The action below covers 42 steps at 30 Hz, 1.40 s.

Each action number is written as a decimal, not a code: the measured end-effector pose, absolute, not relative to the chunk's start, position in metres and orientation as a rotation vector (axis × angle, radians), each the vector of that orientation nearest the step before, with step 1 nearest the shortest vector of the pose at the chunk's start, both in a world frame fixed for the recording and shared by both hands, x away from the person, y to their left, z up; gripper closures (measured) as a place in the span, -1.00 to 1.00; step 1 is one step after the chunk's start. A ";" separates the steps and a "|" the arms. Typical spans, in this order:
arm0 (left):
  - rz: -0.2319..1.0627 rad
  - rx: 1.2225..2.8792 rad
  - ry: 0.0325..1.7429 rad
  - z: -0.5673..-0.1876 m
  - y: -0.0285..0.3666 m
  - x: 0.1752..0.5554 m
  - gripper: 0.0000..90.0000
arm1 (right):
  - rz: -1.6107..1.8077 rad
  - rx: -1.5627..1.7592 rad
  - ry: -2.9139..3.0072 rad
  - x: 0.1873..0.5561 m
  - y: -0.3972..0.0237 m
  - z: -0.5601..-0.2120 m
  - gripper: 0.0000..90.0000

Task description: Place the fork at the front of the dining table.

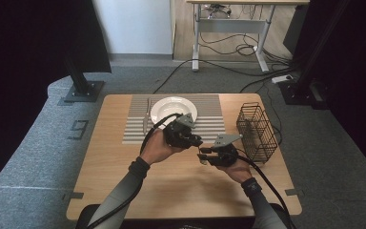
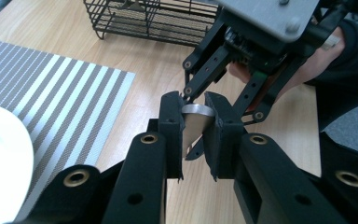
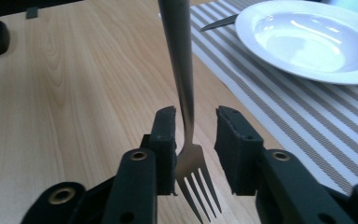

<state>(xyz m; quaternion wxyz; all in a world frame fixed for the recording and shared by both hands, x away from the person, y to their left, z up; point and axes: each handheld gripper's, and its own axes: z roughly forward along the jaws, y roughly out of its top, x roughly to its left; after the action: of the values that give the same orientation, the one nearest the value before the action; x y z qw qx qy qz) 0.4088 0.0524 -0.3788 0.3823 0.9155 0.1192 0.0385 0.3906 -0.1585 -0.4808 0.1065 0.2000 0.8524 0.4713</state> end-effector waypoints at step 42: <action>0.447 2.206 0.570 -0.462 0.122 0.352 -1.00 | 1.142 0.800 2.360 0.402 -0.171 -0.475 0.89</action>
<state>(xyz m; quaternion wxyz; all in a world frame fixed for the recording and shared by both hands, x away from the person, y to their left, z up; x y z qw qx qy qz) 0.3525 0.1217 -0.4620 0.3982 0.8715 0.2253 0.1765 0.4017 -0.1712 -0.4752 0.1988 0.2860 0.8439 0.4082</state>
